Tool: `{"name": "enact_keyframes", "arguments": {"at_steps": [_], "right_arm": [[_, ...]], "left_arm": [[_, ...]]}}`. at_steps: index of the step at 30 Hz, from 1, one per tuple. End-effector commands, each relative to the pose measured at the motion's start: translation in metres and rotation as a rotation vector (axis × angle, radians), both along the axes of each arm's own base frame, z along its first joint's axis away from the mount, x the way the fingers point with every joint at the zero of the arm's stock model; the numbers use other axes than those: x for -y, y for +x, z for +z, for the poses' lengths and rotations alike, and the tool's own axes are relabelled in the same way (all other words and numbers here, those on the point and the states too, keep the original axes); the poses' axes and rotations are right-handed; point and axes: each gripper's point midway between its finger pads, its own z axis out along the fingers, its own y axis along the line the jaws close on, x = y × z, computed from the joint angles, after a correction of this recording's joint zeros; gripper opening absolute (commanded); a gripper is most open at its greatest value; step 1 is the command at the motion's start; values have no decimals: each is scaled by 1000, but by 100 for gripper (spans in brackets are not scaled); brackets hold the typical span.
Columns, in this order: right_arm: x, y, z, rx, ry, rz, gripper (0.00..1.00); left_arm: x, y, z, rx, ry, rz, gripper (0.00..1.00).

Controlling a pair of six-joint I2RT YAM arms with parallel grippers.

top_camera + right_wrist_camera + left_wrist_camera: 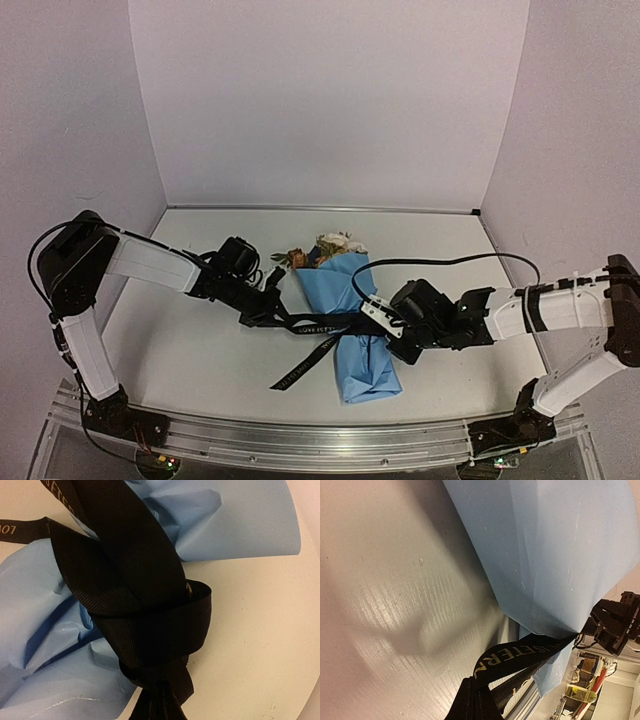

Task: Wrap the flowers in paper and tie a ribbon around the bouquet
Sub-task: Cross the half-tied ribbon over the folded bouquet.

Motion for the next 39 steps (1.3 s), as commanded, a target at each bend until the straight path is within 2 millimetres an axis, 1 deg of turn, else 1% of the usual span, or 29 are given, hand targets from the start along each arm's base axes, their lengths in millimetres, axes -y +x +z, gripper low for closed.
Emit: {"name": "enact_keyframes", "arguments": {"at_steps": [1, 3, 6, 10, 13, 15, 17, 20, 24, 26, 30, 31, 32, 34, 38, 39], "right_arm": [[-13, -3, 3, -51, 46, -26, 0], [-18, -4, 4, -58, 52, -18, 0], [-22, -5, 9, -48, 53, 0, 0], [-26, -3, 22, -22, 58, 13, 0], [-29, 0, 30, -10, 64, 18, 0], [-30, -2, 32, -19, 61, 23, 0], [-33, -4, 34, -39, 74, 26, 0], [-38, -7, 38, -75, 86, 18, 0], [-50, -11, 46, -128, 140, -31, 0], [-56, -13, 48, -147, 161, -71, 0], [-63, -14, 46, -186, 159, -137, 0], [-63, -15, 44, -198, 151, -140, 2], [-63, -16, 43, -200, 150, -144, 6], [-60, -15, 45, -187, 151, -162, 19], [-49, -13, 60, -143, 164, -178, 36], [-47, -13, 65, -134, 173, -179, 43]], "left_arm": [[9, 9, 30, 64, -79, -13, 0], [12, 12, 34, 91, -71, -32, 0], [18, 16, 45, 145, -64, -80, 0], [35, 16, 65, 231, -55, -174, 0], [46, 16, 75, 271, -59, -212, 0], [50, 19, 76, 277, -46, -220, 0], [49, 25, 71, 273, -17, -210, 0], [46, 32, 67, 260, 5, -183, 0], [40, 38, 56, 228, 39, -148, 0], [37, 41, 56, 227, 37, -138, 0], [39, 42, 64, 245, 14, -156, 0], [40, 41, 67, 251, 7, -161, 0], [40, 41, 68, 252, 3, -167, 0], [40, 39, 68, 251, -2, -178, 0], [40, 36, 66, 242, -5, -188, 0], [41, 36, 66, 242, -7, -190, 0]]}}
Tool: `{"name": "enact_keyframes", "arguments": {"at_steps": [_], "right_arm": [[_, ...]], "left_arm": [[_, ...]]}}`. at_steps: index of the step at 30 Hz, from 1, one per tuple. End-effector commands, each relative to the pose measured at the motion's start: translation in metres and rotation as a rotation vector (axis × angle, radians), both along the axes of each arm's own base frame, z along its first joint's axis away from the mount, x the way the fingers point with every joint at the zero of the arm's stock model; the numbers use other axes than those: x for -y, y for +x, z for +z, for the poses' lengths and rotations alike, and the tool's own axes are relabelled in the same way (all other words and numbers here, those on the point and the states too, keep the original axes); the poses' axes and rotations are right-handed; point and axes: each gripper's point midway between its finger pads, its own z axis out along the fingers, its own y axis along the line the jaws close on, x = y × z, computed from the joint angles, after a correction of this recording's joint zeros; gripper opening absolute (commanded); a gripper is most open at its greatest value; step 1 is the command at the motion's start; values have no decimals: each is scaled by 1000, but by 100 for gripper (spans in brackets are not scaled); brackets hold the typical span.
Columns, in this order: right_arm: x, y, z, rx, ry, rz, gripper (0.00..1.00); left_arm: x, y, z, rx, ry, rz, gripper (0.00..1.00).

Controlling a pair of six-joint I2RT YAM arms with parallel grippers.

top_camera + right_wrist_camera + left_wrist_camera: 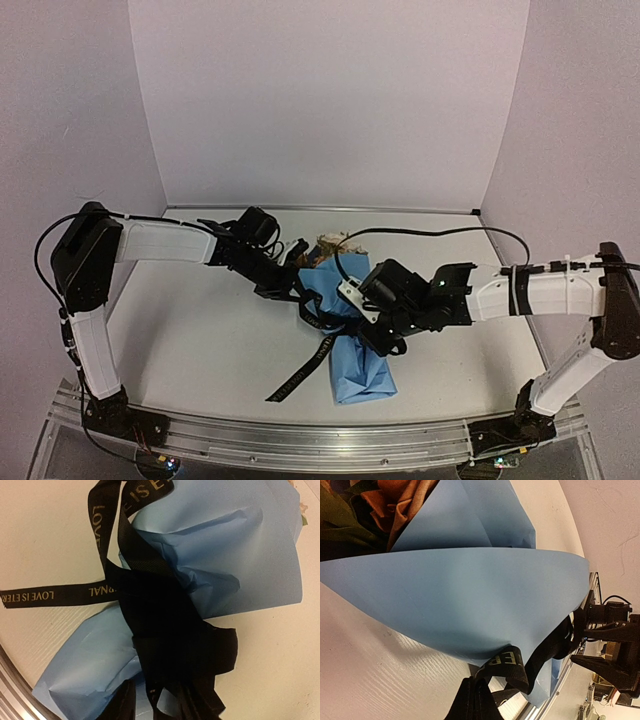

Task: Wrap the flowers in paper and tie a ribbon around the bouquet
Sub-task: Cross the half-tied ribbon over the folded bouquet.

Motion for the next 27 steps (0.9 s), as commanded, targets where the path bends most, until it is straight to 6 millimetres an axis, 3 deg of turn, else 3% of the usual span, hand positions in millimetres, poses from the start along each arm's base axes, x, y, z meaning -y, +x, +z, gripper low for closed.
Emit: {"name": "enact_keyframes", "arguments": {"at_steps": [1, 4, 6, 10, 16, 20, 27], "right_arm": [[13, 4, 32, 65, 37, -54, 49], [29, 9, 47, 117, 45, -91, 62], [45, 16, 45, 93, 72, -156, 65], [61, 30, 34, -37, 173, -266, 62], [57, 55, 15, -130, 313, -290, 58], [65, 67, -6, -180, 313, -335, 57], [76, 61, -38, -248, 258, -423, 46]], "left_arm": [[8, 3, 21, 42, -47, -37, 0], [9, 3, 22, 42, -49, -38, 0], [9, 2, 22, 41, -51, -43, 0], [9, 1, 22, 40, -53, -46, 0], [9, -1, 22, 33, -56, -56, 0], [10, -4, 24, 31, -64, -66, 0], [10, -6, 26, 29, -68, -66, 0]]}}
